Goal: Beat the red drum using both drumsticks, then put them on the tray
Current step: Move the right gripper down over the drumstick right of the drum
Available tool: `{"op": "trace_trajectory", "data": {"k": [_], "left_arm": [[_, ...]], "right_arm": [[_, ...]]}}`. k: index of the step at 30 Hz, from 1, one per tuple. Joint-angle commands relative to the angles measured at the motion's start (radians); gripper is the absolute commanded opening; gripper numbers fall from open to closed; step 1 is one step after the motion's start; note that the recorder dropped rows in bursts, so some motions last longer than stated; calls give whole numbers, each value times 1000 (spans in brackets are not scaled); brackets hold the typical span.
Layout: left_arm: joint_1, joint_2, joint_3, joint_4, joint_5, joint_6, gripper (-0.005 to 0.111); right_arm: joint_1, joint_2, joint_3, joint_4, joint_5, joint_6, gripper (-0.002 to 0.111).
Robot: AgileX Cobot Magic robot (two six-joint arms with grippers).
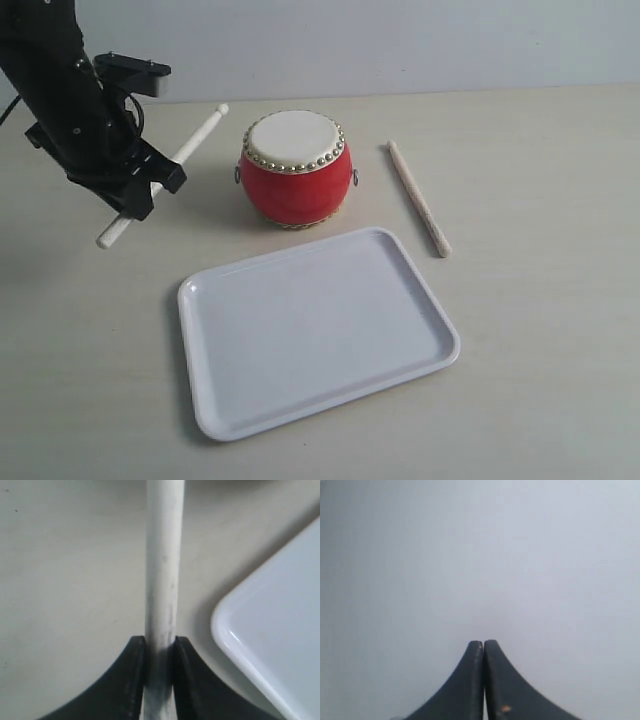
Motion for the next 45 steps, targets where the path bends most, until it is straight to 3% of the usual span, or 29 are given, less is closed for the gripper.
{"op": "trace_trajectory", "data": {"k": [1,7,16,18,22,27,31,32,36,40,42,45], "left_arm": [[2,-32,16,-10,-17,5,0],[2,-33,32,-22,-37,7,0],[2,-33,32,-24,-40,7,0],[2,-33,32,-24,-42,7,0],[2,-33,32,-24,-44,7,0],[2,-33,34,-24,-46,7,0],[2,-33,34,-24,-46,9,0],[2,-33,34,-24,-46,9,0],[2,-33,34,-24,-46,11,0],[2,-33,34,-24,-60,11,0],[2,-33,34,-24,-58,11,0],[2,-33,34,-26,-58,11,0]], "right_arm": [[2,74,-139,477,-184,-462,0],[2,297,-379,603,-173,-712,0],[2,721,-844,1135,-128,-1670,0],[2,809,-919,1158,-142,-1865,0],[0,978,-973,1136,-194,-1864,0],[-42,1140,-970,944,-212,-1864,0],[-295,1335,-970,789,-160,-1864,0],[-414,1394,-970,746,-38,-1864,0],[-687,1516,-970,526,406,-1864,0],[-809,1548,-974,470,995,-1802,0],[-809,1562,-999,411,1047,-1498,0],[-809,1582,-1057,162,1186,-1080,0]]}}
